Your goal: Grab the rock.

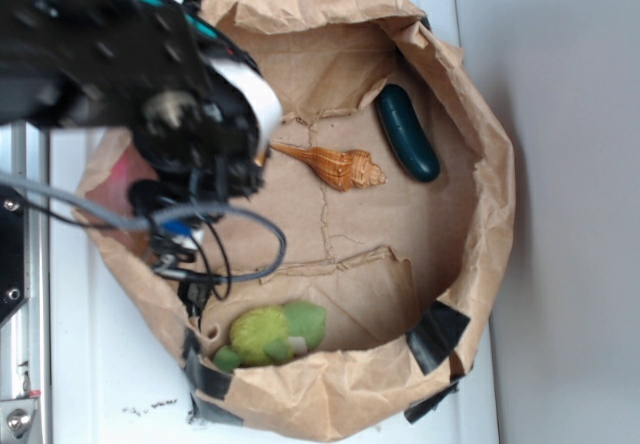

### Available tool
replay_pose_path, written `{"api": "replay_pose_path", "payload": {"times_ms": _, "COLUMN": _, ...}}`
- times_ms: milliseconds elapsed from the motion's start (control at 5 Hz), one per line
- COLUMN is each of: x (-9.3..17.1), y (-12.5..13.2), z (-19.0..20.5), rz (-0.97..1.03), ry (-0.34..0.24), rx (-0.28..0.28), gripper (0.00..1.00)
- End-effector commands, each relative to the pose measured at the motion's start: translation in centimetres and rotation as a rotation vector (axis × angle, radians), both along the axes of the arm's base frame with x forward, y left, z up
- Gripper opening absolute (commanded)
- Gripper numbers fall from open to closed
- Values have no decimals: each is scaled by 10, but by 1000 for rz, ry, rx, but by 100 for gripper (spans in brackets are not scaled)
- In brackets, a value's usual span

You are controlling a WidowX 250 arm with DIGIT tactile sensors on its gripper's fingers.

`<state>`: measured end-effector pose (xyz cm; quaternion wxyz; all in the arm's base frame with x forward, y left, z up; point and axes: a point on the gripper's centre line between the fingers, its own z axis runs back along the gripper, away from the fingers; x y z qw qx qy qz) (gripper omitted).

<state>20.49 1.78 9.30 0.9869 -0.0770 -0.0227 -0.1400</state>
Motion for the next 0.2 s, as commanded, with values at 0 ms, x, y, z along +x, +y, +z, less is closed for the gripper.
{"api": "replay_pose_path", "payload": {"times_ms": 0, "x": 36, "y": 5, "z": 62, "rz": -62, "ry": -67, "rx": 27, "gripper": 0}}
